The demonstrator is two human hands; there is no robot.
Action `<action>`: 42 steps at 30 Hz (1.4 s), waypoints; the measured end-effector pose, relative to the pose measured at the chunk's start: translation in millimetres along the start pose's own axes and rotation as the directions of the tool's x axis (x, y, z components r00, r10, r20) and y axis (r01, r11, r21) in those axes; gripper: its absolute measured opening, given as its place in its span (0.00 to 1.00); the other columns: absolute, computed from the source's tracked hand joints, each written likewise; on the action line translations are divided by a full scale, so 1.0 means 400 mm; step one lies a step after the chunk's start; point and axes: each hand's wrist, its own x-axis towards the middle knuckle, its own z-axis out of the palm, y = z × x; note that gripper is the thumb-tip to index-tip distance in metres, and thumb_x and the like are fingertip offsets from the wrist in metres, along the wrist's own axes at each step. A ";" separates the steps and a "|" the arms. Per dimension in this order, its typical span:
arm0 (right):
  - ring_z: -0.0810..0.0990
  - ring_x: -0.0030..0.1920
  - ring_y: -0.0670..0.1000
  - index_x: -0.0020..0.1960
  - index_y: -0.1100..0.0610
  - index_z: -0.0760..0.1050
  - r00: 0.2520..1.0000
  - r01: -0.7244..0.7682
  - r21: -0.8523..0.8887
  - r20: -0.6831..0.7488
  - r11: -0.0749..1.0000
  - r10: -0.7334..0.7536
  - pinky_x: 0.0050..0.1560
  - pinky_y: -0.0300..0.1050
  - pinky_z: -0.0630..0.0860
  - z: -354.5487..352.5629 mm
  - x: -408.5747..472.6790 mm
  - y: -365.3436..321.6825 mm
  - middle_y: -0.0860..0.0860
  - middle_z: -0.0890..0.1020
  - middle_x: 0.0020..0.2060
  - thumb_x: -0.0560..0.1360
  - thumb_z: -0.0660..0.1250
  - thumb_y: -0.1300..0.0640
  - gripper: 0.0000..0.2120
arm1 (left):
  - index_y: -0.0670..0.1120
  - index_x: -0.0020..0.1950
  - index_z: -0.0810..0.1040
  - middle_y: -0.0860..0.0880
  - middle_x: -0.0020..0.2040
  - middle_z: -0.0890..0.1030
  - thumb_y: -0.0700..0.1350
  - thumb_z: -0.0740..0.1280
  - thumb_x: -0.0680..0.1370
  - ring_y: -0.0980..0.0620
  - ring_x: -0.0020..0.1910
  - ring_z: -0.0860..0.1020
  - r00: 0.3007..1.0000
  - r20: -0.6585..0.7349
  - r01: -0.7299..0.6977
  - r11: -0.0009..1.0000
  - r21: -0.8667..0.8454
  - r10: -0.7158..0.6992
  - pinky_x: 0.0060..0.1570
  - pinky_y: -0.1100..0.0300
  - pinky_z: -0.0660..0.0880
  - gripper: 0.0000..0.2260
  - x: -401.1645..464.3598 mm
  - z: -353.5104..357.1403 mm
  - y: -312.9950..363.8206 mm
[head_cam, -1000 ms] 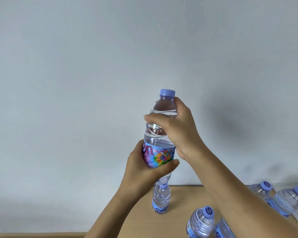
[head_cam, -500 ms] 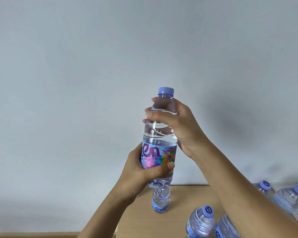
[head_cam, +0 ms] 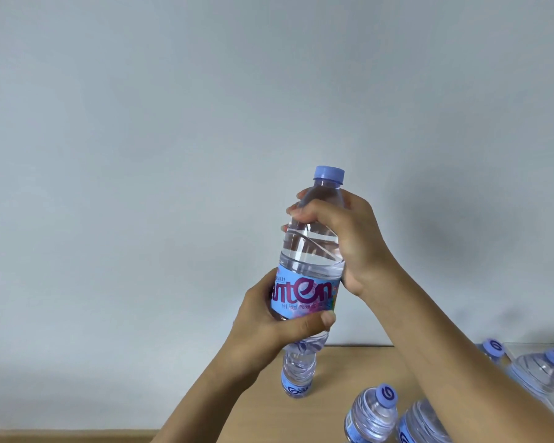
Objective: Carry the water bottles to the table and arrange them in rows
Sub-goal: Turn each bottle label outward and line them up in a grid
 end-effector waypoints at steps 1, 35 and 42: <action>0.83 0.42 0.58 0.38 0.52 0.80 1.000 -0.012 0.027 0.015 1.000 0.012 0.46 0.54 0.79 -0.004 0.002 -0.001 0.53 0.83 0.38 0.60 0.72 0.59 0.07 | 0.52 0.51 0.81 0.46 0.46 0.85 0.49 0.80 0.61 0.47 0.45 0.84 1.000 0.025 0.017 1.000 -0.011 -0.017 0.43 0.59 0.79 0.20 0.001 -0.001 0.001; 0.85 0.44 0.59 0.45 0.53 0.80 0.975 0.017 0.098 0.220 0.995 -0.038 0.50 0.55 0.82 -0.025 0.024 0.021 0.56 0.84 0.43 0.62 0.74 0.56 0.12 | 0.49 0.50 0.83 0.44 0.45 0.85 0.45 0.79 0.60 0.47 0.44 0.84 0.999 0.038 0.031 0.998 -0.062 -0.029 0.43 0.56 0.80 0.19 0.017 -0.004 -0.021; 0.85 0.40 0.50 0.43 0.51 0.80 0.986 0.132 -0.090 0.116 0.987 -0.121 0.39 0.40 0.79 -0.012 0.015 0.013 0.52 0.85 0.40 0.70 0.75 0.54 0.05 | 0.49 0.48 0.83 0.44 0.45 0.85 0.46 0.79 0.59 0.46 0.44 0.84 1.000 -0.022 0.005 0.995 -0.102 -0.007 0.42 0.58 0.79 0.19 0.022 -0.003 -0.030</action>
